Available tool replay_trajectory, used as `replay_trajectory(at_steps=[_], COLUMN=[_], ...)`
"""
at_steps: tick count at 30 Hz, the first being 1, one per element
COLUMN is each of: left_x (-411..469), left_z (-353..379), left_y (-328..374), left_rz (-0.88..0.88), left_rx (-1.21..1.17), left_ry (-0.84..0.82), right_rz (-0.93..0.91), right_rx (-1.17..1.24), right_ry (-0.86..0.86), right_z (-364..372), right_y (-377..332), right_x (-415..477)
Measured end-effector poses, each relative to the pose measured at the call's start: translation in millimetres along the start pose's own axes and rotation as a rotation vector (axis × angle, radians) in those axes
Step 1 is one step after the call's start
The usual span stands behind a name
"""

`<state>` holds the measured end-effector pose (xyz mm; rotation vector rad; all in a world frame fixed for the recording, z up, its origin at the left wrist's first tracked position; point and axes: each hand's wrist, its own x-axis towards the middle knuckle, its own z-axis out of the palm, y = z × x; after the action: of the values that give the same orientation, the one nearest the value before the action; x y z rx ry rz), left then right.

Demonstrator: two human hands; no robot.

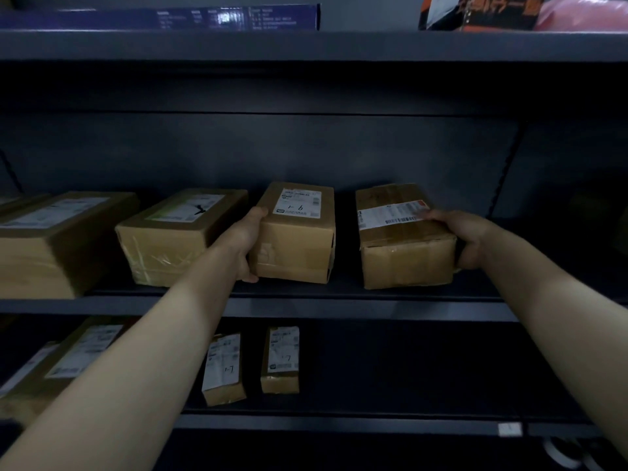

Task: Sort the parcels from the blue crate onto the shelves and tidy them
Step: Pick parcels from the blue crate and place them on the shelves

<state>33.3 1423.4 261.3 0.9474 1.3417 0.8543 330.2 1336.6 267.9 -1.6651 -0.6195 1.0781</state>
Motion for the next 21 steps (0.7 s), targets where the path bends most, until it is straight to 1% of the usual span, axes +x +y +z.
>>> replay_trajectory(at_steps=[9, 13, 16, 19, 21], left_x=[-10.6, -11.8, -14.0, -22.0, -26.6], left_z=[1.1, 1.7, 3.7, 5.0, 5.6], left_y=[0.2, 0.4, -0.5, -1.7, -4.1], left_rz=[0.010, 0.021, 0.028, 0.051, 0.098], left_rx=[0.003, 0.001, 0.002, 0.033, 0.038], left_ry=[-0.004, 0.016, 0.041, 0.058, 0.035], right_rz=[0.030, 0.006, -0.057, -0.191, -0.283], right_rx=[0.017, 0.021, 0.030, -0.002, -0.029], right_ry=[0.041, 0.057, 0.091, 0.178, 0.240], right_z=[-0.3, -0.9, -1.9, -1.8, 0.2], right_y=[7.3, 10.5, 10.8, 8.7, 6.6], right_x=[0.8, -2.0, -6.7, -12.3, -19.5])
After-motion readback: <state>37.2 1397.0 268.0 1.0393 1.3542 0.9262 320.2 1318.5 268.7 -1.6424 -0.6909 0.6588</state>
